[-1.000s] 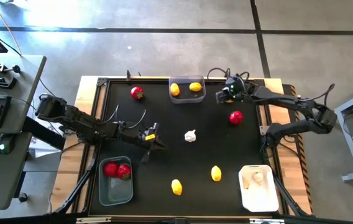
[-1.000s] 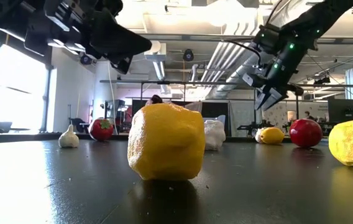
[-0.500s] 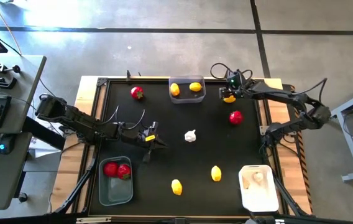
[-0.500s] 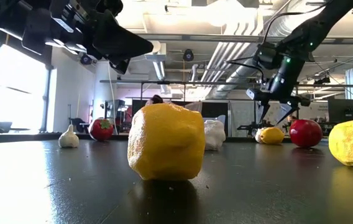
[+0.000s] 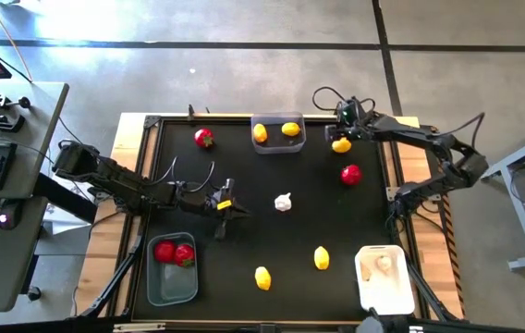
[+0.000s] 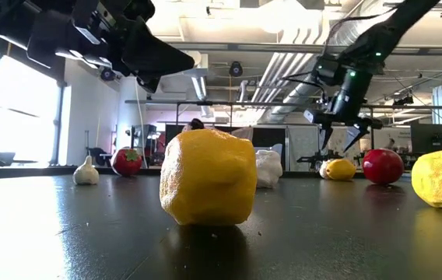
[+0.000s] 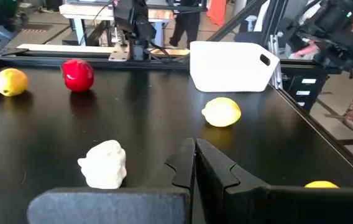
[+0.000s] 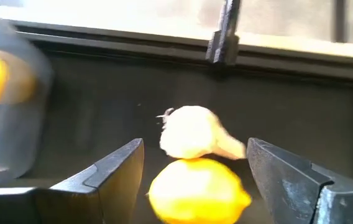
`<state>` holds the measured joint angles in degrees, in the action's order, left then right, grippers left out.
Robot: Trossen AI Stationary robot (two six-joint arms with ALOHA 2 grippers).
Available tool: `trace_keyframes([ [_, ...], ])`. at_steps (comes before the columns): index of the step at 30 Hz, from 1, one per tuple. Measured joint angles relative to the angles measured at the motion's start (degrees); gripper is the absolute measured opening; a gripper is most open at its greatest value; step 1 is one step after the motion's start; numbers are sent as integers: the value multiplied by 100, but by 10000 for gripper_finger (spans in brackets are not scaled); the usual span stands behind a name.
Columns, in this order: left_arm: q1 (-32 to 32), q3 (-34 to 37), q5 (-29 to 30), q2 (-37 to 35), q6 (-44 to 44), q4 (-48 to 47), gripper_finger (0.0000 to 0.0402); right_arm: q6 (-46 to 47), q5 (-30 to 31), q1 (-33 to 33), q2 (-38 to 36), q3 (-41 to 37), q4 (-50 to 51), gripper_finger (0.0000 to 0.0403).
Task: Sort produce into baskets
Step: Put the top garlic into the white bin
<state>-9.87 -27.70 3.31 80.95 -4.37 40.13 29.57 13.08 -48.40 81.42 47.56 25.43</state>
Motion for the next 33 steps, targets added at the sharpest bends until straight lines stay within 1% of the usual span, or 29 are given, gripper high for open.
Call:
trace_keyframes([
  [3, -2, 0, 0, 0, -4, 1, 0, -165, 197, 0, 421, 546, 599, 280],
  [8, -4, 0, -2, 0, -7, 1, 0, -255, 207, 0, 1160, 1289, 1187, 280],
  [12, -4, 0, -2, 0, -14, 0, 0, -264, 241, 0, 1706, 1715, 1525, 280],
  [16, -4, 0, -2, 0, -54, -3, 0, -249, 298, 0, 2115, 1932, 1756, 280],
  [20, -4, 0, -4, 0, -6, -9, 0, -39, 306, 4, 2304, 1955, 1803, 280],
  [24, -4, 0, -3, 0, -2, -10, 0, 40, 352, 15, 2317, 1955, 1895, 275],
  [33, -4, 0, -4, 0, 5, -47, 0, -132, 337, 15, 2317, 1953, 1906, 234],
])
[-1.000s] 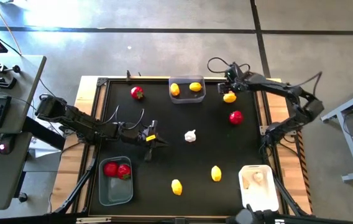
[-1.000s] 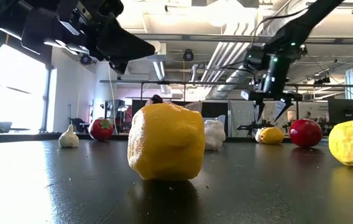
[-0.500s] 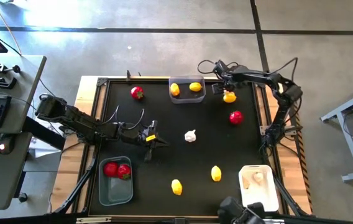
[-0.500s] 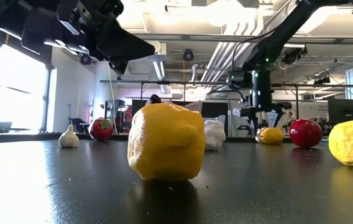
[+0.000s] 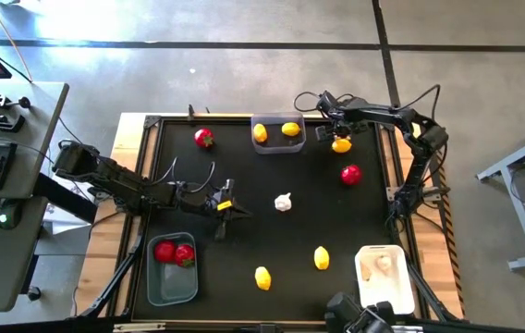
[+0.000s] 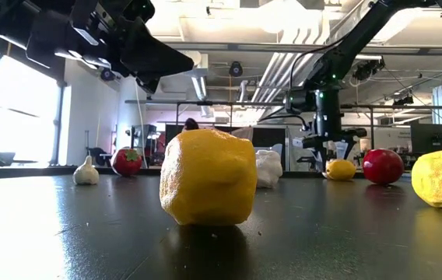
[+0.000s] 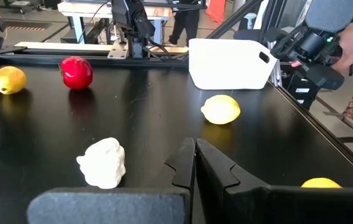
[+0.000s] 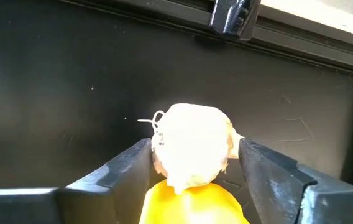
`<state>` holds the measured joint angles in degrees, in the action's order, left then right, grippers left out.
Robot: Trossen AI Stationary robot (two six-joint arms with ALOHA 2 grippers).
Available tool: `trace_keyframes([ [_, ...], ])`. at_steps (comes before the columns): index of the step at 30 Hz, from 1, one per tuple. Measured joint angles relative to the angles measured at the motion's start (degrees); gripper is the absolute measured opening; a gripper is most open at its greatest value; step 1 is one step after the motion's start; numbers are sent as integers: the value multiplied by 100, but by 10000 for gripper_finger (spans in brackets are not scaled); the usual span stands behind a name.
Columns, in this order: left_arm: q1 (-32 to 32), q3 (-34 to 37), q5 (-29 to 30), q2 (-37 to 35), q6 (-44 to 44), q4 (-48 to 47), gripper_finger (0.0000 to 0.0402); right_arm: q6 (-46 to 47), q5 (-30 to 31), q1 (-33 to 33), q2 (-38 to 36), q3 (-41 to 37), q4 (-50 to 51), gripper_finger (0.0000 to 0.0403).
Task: Sort produce into baskets
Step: Put the top garlic into the white bin
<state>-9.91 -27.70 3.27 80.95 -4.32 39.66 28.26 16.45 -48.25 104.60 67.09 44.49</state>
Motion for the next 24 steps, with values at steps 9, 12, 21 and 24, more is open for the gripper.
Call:
trace_keyframes([
  [9, 0, 0, 0, 2, -55, -90, 0, -24, -2, 0, 0, -2, -10, 186],
  [12, 0, 0, 0, 2, -57, -87, 0, -133, -9, 0, 0, 6, -2, 184],
  [21, 1, 0, -2, 2, -58, -85, 0, -86, -21, 29, 0, 452, 643, 196],
  [24, 0, 0, -2, 2, -54, -83, 0, -79, 105, 74, 0, 627, 865, 213],
])
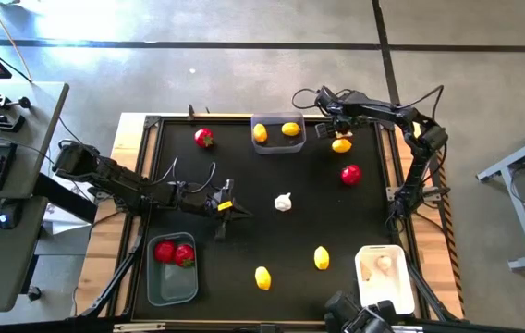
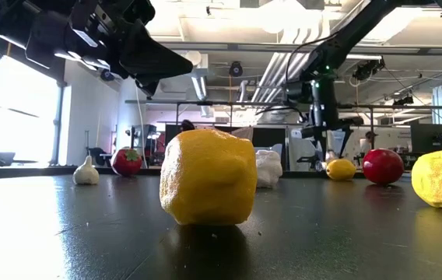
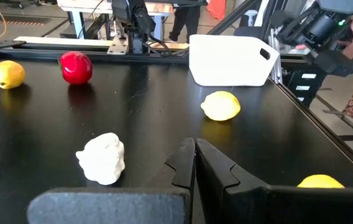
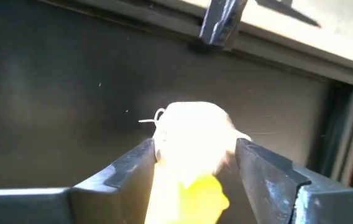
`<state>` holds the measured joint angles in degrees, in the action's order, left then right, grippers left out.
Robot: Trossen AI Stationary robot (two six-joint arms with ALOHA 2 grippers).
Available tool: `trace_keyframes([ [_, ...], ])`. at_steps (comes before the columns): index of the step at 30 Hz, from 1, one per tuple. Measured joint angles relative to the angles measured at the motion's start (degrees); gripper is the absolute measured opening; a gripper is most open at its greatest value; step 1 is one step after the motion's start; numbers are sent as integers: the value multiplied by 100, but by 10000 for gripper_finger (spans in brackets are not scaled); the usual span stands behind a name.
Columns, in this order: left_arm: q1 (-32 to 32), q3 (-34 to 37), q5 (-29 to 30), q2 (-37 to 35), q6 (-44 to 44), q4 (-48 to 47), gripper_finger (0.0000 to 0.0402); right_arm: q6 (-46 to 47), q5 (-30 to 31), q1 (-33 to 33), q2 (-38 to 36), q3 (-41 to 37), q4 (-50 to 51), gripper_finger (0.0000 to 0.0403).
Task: Sort produce into baskets
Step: Put the top garlic into the white bin, then put the top lemon into the transparent bin
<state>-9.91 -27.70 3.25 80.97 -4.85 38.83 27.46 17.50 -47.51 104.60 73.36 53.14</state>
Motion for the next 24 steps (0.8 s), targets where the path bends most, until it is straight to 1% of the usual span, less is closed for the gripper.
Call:
trace_keyframes([
  [6, 0, 0, -2, 0, 45, 0, 0, -56, 61, 138, 0, 235, 162, 244],
  [9, 0, 0, -2, 0, 47, -7, 0, -362, 31, 197, 0, 354, 290, 258],
  [10, 0, 0, -2, 0, 47, -18, 0, -561, 9, 205, 0, 396, 366, 261],
  [16, -31, 0, -2, 0, 56, -145, 0, -2414, -100, 385, -2, 394, 897, 271],
  [19, -33, 0, -2, 0, 56, -146, 0, -3101, -136, 456, -2, 305, 1031, 271],
  [24, -33, 0, -2, 0, 54, -146, 0, -3992, -163, 622, -4, 138, 888, 271],
])
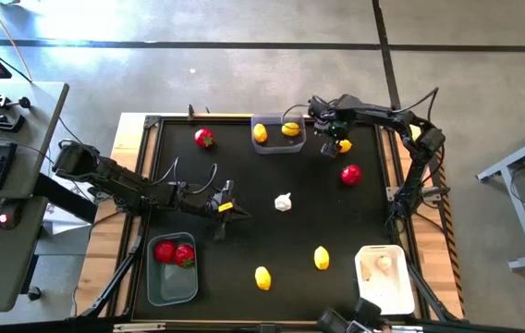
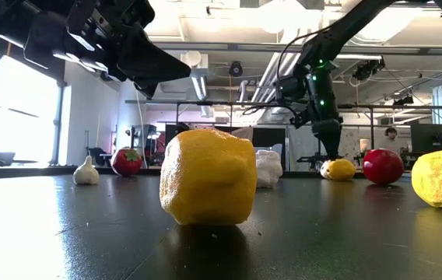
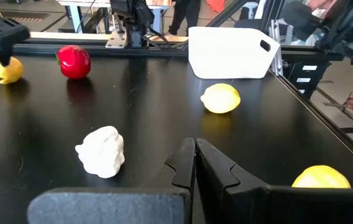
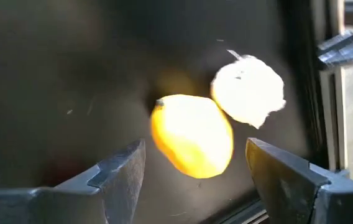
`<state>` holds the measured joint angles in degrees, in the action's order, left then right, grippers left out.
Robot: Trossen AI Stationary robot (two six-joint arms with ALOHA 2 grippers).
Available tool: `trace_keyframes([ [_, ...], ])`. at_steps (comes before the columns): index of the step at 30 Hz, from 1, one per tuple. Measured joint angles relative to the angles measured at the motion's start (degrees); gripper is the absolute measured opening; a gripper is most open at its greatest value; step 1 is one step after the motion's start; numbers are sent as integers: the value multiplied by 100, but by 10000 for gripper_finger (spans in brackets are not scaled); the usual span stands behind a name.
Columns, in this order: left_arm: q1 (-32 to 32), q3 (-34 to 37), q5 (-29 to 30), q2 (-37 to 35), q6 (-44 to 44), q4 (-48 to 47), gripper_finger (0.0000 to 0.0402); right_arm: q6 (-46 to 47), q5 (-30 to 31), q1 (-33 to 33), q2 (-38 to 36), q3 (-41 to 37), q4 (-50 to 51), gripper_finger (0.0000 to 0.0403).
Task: Sort produce into baskets
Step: Put the top lemon into the transparent bin
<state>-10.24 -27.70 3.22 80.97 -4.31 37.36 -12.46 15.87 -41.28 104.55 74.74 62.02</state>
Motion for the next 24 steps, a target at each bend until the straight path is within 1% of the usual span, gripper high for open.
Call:
trace_keyframes([
  [3, 0, 0, 0, 0, -10, 0, 0, -240, 40, 81, 0, -153, -25, 271],
  [6, 0, 0, 0, 0, -6, 0, 0, -264, 71, 117, 0, -318, -83, 271],
  [12, 0, 0, 0, 0, -3, -1, 0, -52, 226, 117, -9, -589, -256, 271],
  [15, 0, 0, 1, 0, -1, 0, 0, 6, 157, 113, -7, -616, -326, 269],
  [18, 0, 0, 2, 0, -1, 0, 0, -28, 57, 121, -7, -616, -408, 258],
  [22, 0, 0, 2, 0, -3, 0, 0, -51, 192, 66, -7, -616, -445, 234],
  [24, -2, 0, 2, 0, -1, -1, 0, -26, 96, 28, -7, -616, -399, 220],
])
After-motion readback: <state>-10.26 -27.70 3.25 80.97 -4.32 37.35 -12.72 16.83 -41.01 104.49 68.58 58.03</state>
